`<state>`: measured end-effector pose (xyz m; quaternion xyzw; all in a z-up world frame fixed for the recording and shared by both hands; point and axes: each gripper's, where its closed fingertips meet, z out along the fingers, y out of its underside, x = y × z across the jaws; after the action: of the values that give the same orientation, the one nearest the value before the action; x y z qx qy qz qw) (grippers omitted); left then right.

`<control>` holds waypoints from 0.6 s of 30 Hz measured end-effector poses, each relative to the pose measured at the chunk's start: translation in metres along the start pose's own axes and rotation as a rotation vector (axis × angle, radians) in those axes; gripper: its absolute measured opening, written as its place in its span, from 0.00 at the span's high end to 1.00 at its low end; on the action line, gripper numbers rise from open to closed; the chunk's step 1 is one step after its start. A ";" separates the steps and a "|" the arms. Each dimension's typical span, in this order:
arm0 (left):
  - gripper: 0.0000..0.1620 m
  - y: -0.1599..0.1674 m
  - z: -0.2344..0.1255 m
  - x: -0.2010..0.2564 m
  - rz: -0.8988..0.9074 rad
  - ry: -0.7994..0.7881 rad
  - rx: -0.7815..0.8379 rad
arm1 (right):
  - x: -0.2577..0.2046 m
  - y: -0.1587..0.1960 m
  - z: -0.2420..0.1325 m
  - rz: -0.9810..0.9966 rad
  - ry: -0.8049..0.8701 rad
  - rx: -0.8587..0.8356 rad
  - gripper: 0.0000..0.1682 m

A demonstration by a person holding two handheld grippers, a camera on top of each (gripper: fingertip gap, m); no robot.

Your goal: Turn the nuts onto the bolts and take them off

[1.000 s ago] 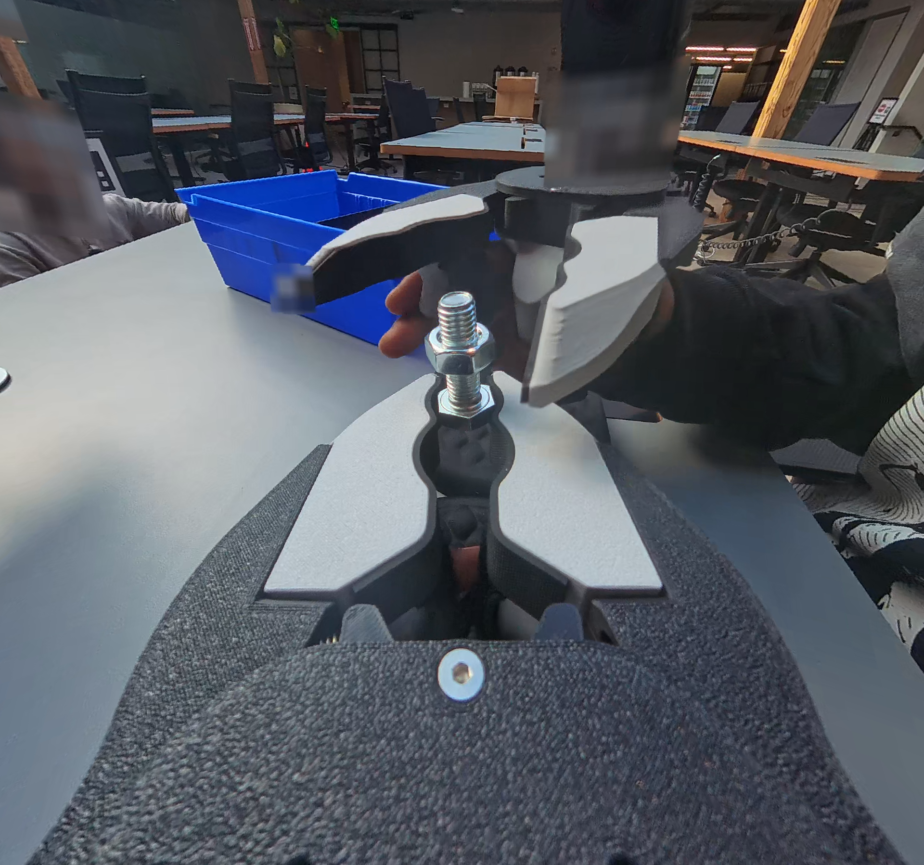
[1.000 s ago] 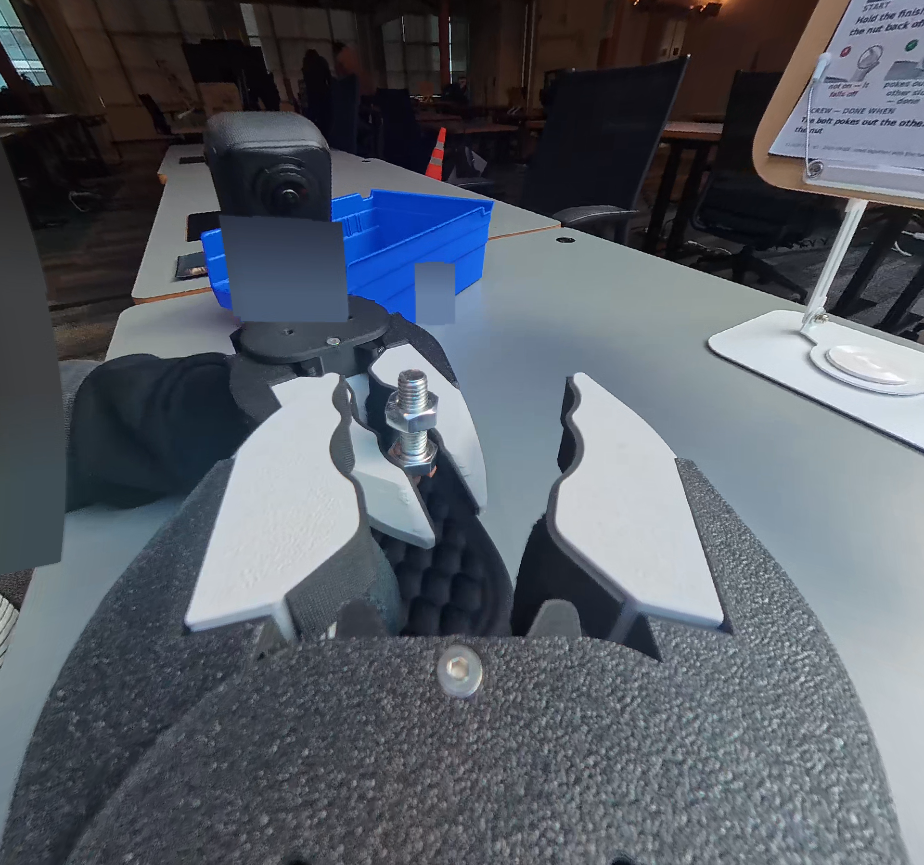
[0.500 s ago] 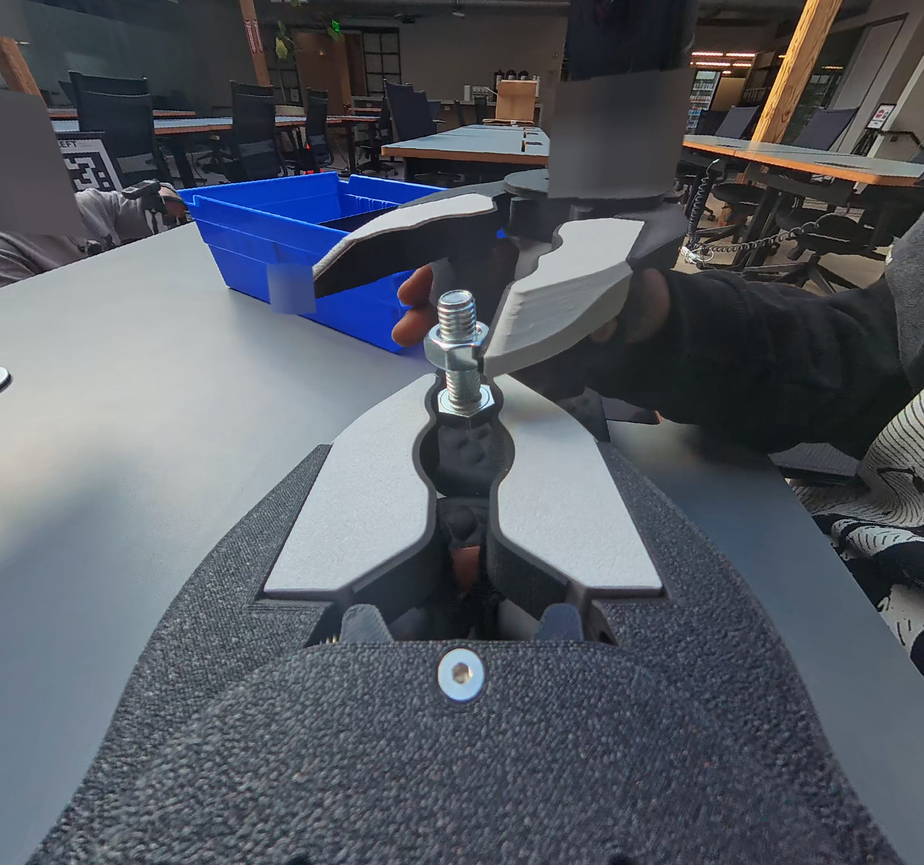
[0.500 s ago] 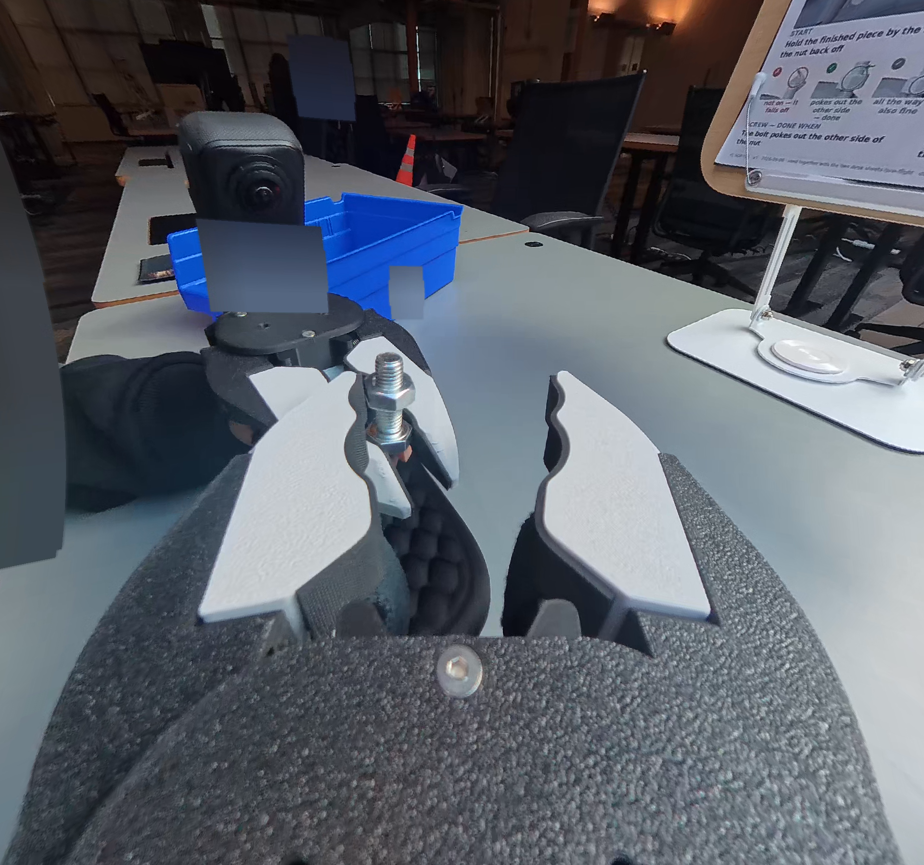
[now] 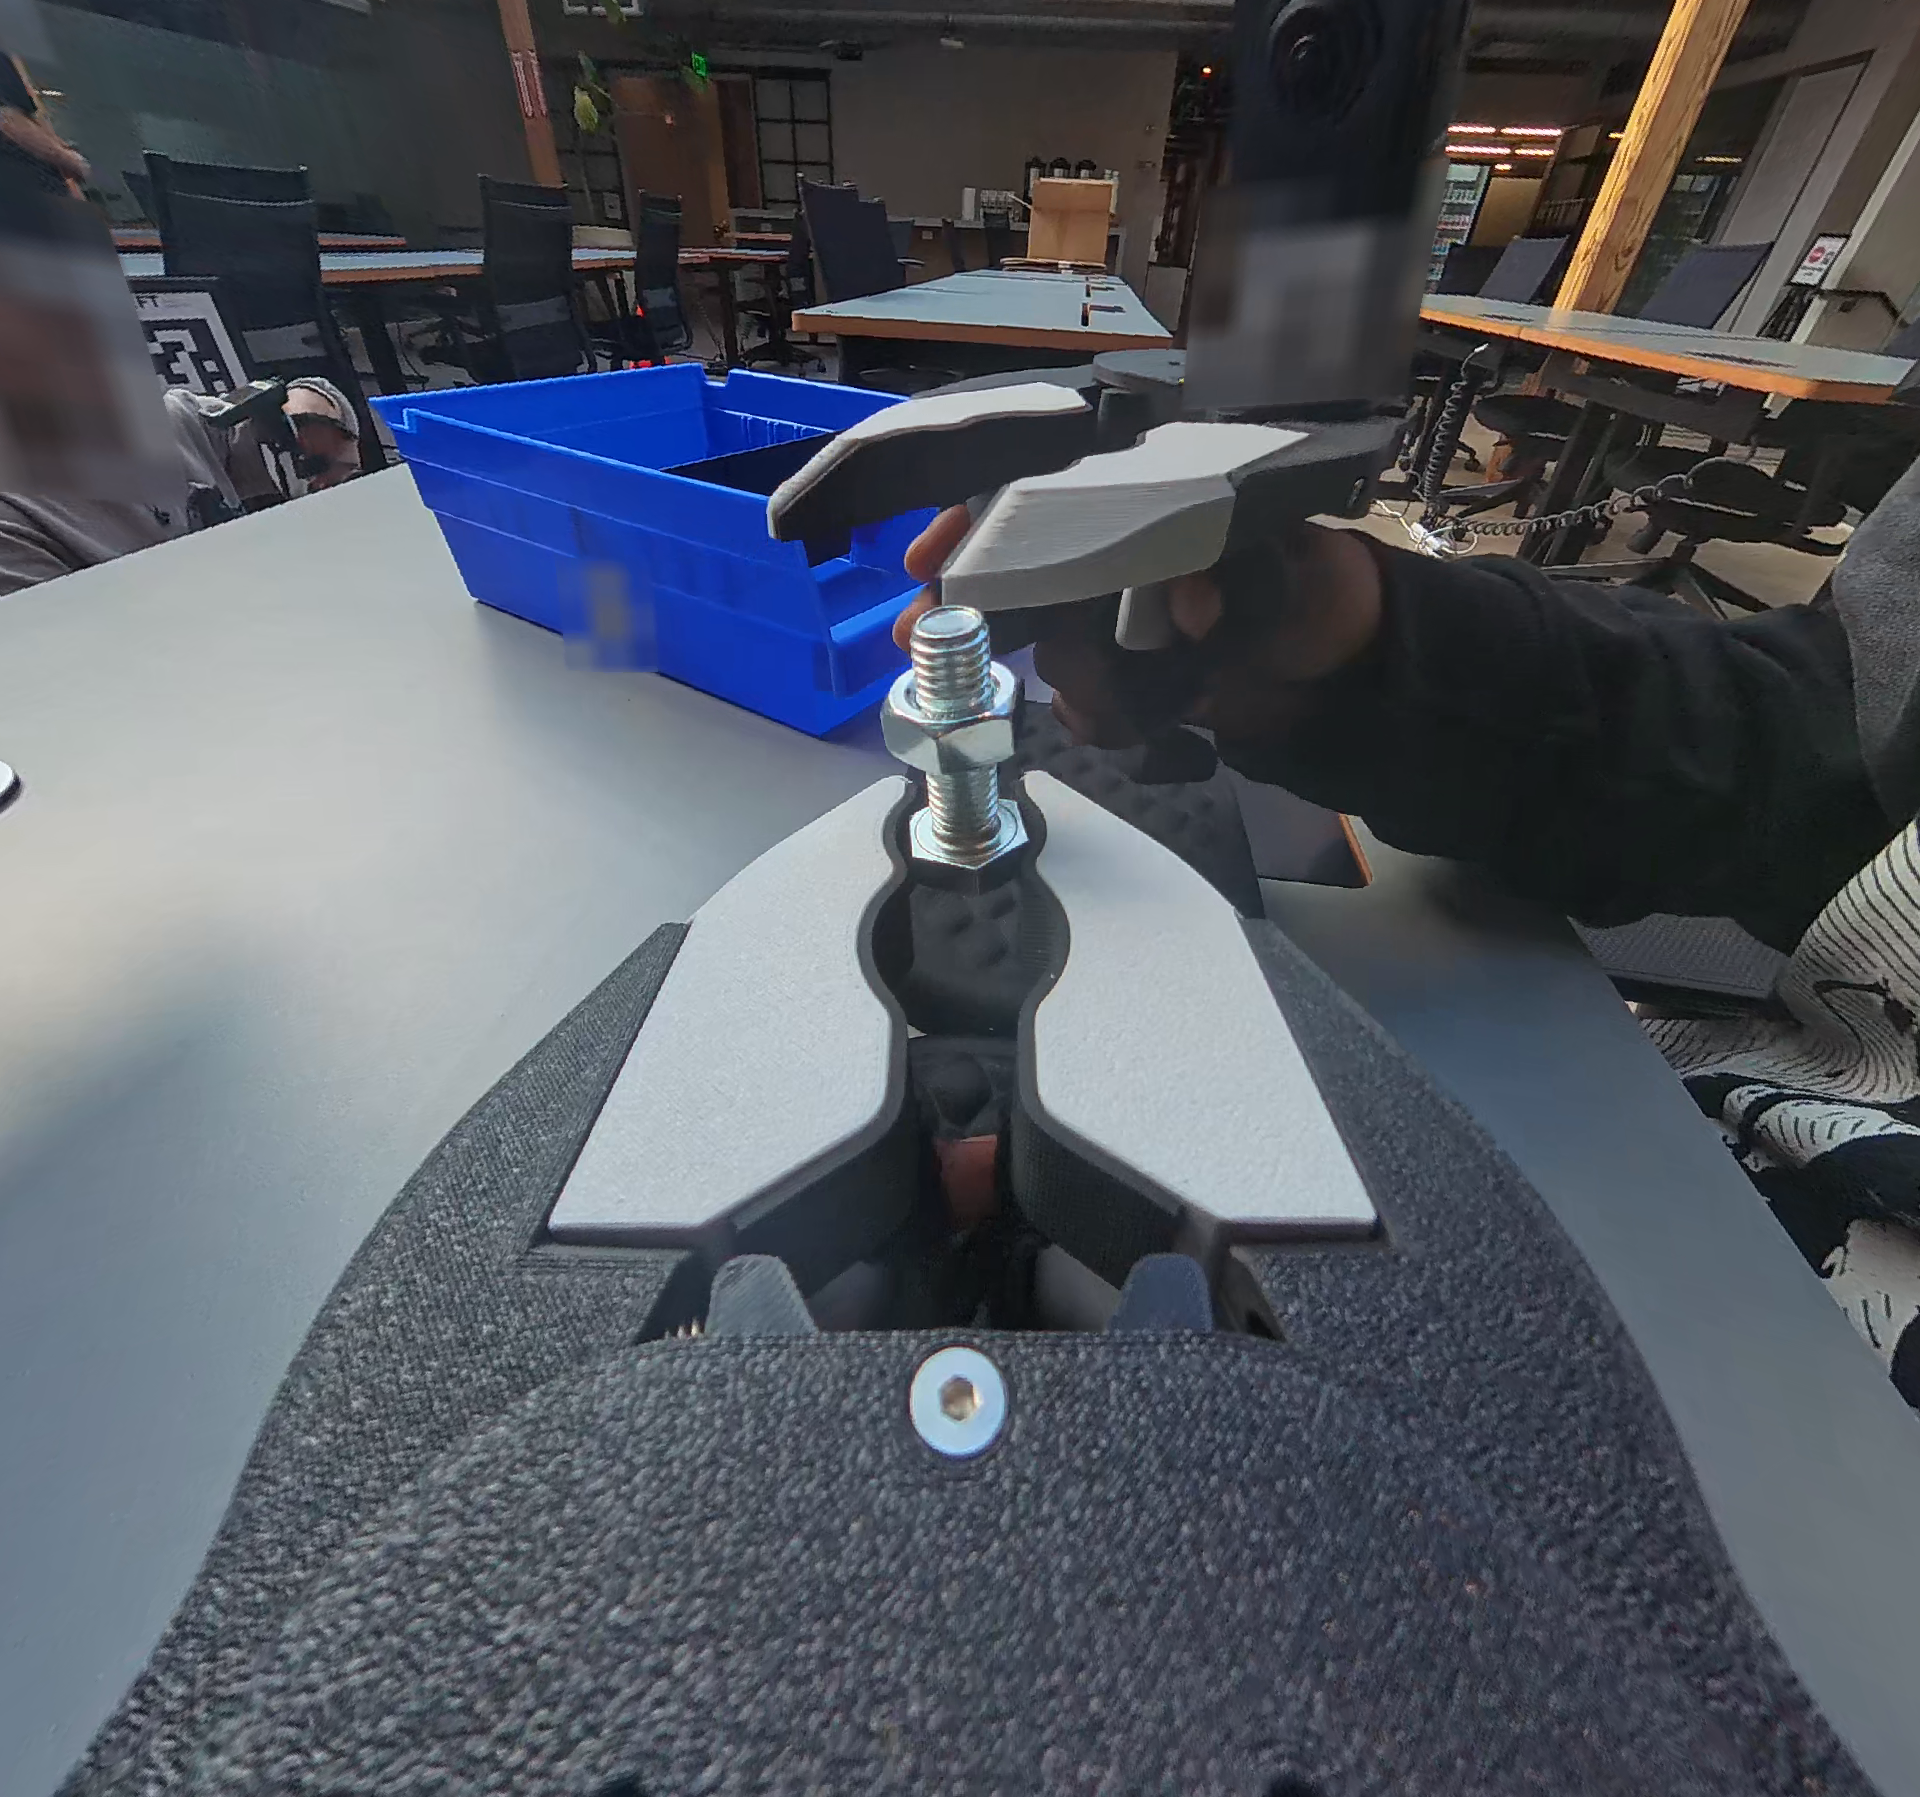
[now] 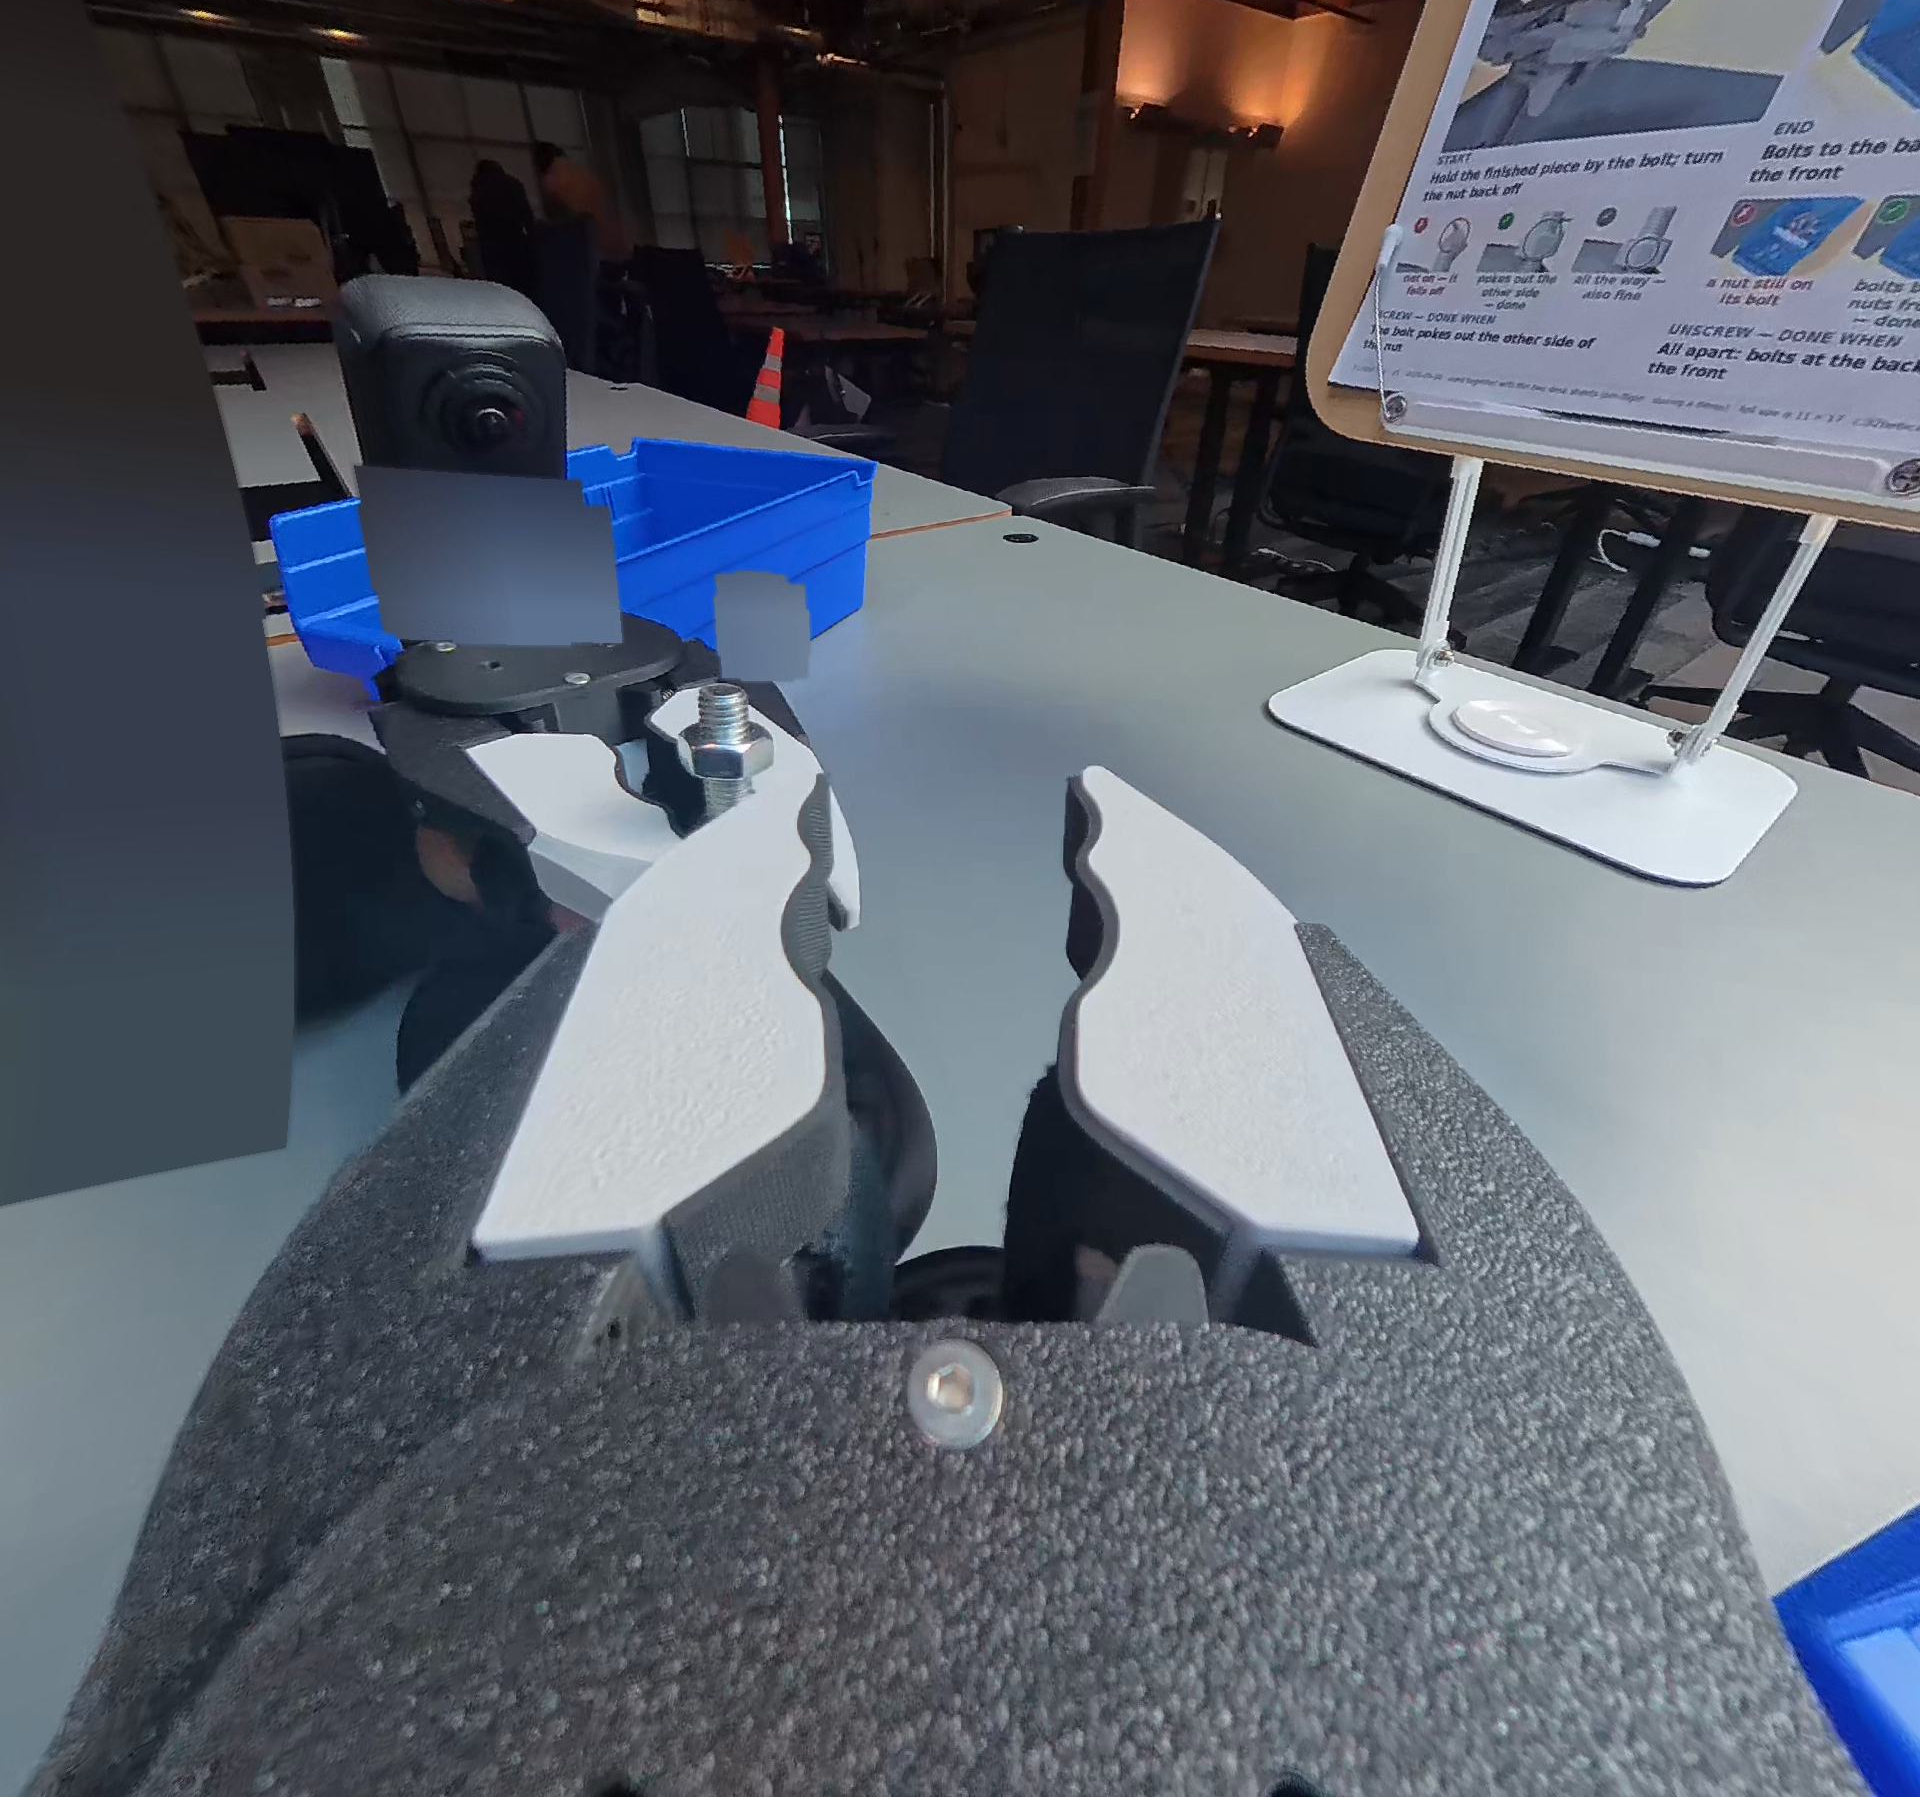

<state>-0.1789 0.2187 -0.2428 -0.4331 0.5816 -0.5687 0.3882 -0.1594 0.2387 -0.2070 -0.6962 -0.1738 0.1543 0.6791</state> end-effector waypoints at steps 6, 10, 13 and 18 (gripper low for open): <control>0.90 0.000 0.000 -0.001 -0.004 -0.002 0.002 | -0.017 -0.010 0.006 -0.011 -0.077 0.067 0.57; 0.90 0.000 0.000 -0.001 -0.001 -0.004 -0.001 | -0.026 -0.004 0.019 -0.030 -0.097 0.027 0.48; 0.90 0.000 0.000 -0.001 -0.003 -0.008 0.000 | -0.033 -0.004 0.029 -0.025 -0.116 0.033 0.47; 0.90 0.000 0.000 -0.002 -0.005 -0.011 0.001 | -0.035 -0.004 0.039 -0.004 -0.102 0.040 0.47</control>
<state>-0.1787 0.2204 -0.2430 -0.4373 0.5782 -0.5677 0.3901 -0.2079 0.2579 -0.2048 -0.6732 -0.2066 0.1918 0.6836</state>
